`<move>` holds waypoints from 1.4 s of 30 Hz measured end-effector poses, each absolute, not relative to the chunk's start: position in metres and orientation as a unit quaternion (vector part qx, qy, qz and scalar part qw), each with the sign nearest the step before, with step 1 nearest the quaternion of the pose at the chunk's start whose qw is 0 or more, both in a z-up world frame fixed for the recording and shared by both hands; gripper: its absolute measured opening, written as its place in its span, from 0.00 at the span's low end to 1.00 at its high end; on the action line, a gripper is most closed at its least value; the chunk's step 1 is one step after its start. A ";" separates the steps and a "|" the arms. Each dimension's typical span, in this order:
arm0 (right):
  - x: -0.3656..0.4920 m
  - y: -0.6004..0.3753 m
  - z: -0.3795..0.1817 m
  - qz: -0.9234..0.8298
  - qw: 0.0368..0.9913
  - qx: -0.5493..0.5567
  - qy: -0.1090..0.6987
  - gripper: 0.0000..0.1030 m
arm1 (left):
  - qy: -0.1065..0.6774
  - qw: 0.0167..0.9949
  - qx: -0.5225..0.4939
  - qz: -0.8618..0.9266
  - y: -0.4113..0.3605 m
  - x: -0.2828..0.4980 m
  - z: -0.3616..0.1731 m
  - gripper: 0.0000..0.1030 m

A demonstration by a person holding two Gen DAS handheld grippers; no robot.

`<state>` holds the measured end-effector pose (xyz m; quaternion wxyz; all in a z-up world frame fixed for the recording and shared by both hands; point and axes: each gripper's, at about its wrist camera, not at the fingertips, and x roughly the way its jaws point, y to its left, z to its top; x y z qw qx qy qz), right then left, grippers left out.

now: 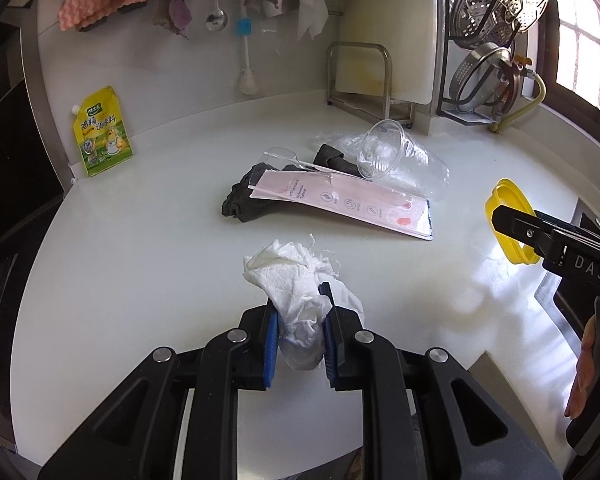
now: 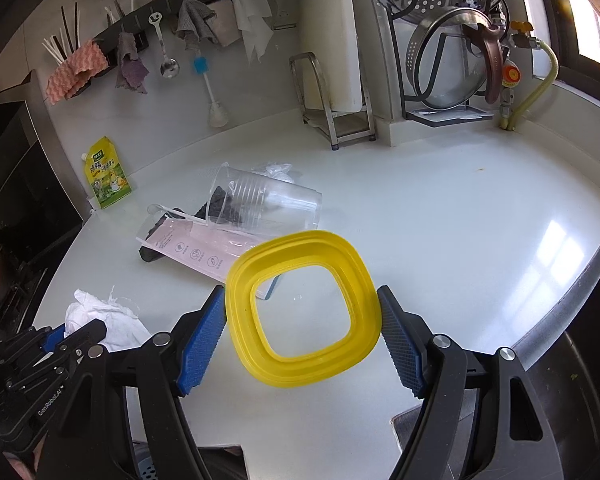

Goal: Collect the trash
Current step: 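Grasp the crumpled white tissue with the left tool, then carry lid and tissue over the basket and open both tools to drop them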

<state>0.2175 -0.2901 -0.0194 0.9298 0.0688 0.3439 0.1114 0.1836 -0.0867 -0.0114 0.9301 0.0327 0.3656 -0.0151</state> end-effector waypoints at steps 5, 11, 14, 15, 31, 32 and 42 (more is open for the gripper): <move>0.190 -0.295 -0.016 0.102 0.933 0.077 0.335 0.70 | 0.364 0.931 0.036 -0.017 -0.083 0.170 -0.011 0.18; 0.149 -0.287 -0.012 0.104 0.938 0.073 0.324 0.70 | 0.349 0.936 0.048 -0.027 -0.081 0.145 -0.004 0.18; 0.127 -0.279 -0.009 0.113 0.938 0.084 0.317 0.70 | 0.343 0.937 0.050 -0.036 -0.079 0.133 -0.002 0.18; 0.120 -0.277 -0.008 0.112 0.939 0.084 0.314 0.70 | 0.342 0.938 0.051 -0.037 -0.077 0.130 -0.002 0.18; 0.024 -0.236 -0.041 0.094 0.933 0.100 0.333 0.70 | 0.331 0.940 0.056 -0.055 -0.052 0.069 -0.014 0.18; 0.019 -0.233 -0.043 0.092 0.934 0.095 0.333 0.70 | 0.330 0.941 0.057 -0.057 -0.051 0.064 -0.015 0.18; -0.023 -0.225 -0.062 0.080 0.931 0.094 0.343 0.70 | 0.343 0.934 0.058 -0.086 -0.050 0.030 -0.031 0.18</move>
